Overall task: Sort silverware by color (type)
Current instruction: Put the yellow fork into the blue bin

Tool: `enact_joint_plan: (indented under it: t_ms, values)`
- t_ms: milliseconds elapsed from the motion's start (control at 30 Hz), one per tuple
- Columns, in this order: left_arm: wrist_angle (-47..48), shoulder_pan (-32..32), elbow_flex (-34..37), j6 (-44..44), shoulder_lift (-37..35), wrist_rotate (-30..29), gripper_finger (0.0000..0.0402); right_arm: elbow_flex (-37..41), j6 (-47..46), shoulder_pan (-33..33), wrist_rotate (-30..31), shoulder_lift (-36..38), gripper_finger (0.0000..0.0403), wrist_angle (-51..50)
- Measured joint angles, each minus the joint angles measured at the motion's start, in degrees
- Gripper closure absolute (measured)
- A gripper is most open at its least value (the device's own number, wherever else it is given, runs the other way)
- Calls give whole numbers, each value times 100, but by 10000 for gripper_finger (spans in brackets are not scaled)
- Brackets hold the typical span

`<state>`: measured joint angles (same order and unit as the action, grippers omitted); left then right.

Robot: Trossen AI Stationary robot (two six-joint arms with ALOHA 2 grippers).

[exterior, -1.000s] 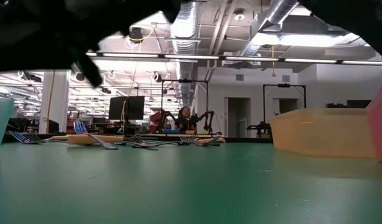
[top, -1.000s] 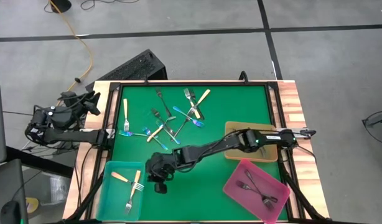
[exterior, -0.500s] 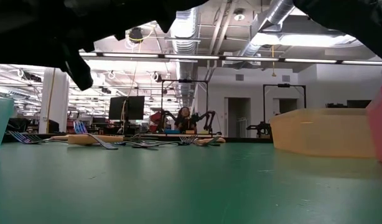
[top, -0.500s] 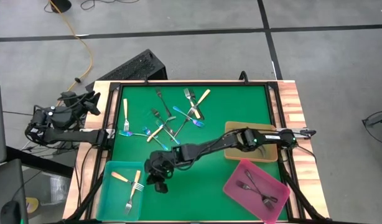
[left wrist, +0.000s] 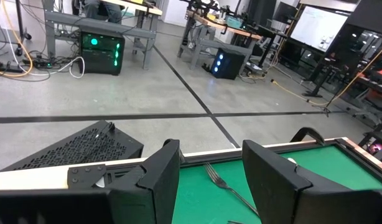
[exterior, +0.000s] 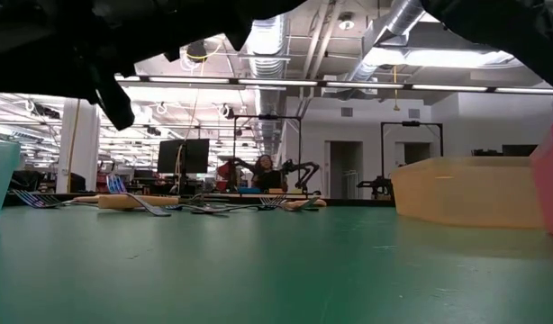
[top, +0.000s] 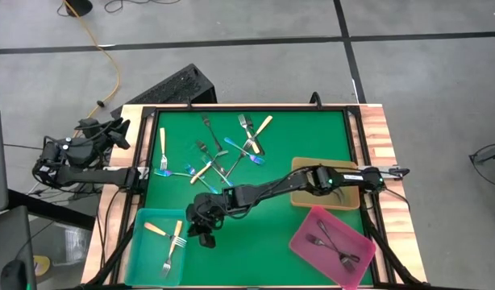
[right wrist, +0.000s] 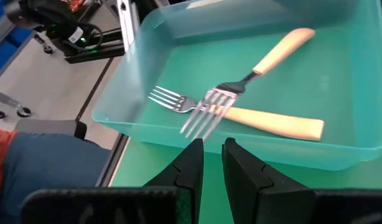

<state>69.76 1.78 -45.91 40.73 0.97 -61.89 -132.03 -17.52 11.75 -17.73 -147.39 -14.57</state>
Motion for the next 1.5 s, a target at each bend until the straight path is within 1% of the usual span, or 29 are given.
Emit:
enact_joint_plan:
  t_ms: [133, 267, 367, 467, 633, 800, 967, 1367, 1500]
  values:
    - [2, 0, 0, 0, 0, 0, 243, -7, -2, -6, 7, -75, 319, 72]
    - [1, 2, 0, -1, 0, -2, 243, 52, 119, 12, 3, -120, 319, -100]
    - [2, 2, 0, 0, 0, -22, 243, 189, 299, 22, 8, -105, 319, 95]
    - [0, 2, 0, 4, 0, -39, 243, 203, 302, 20, 10, -107, 319, 138]
    - [0, 1, 0, 7, 0, -42, 243, 201, 595, 17, 11, -105, 319, 212]
    - [0, 2, 0, 9, 0, -42, 243, 199, 608, 17, 15, -105, 319, 510]
    - [0, 2, 0, 37, 0, -44, 243, 201, 619, 21, 182, -105, 319, 741]
    - [0, 2, 0, 33, 0, -49, 243, 214, 887, 228, 259, -228, 319, 654]
    - [0, 0, 0, 33, 0, -48, 243, 195, 1031, 229, 284, -282, 319, 798]
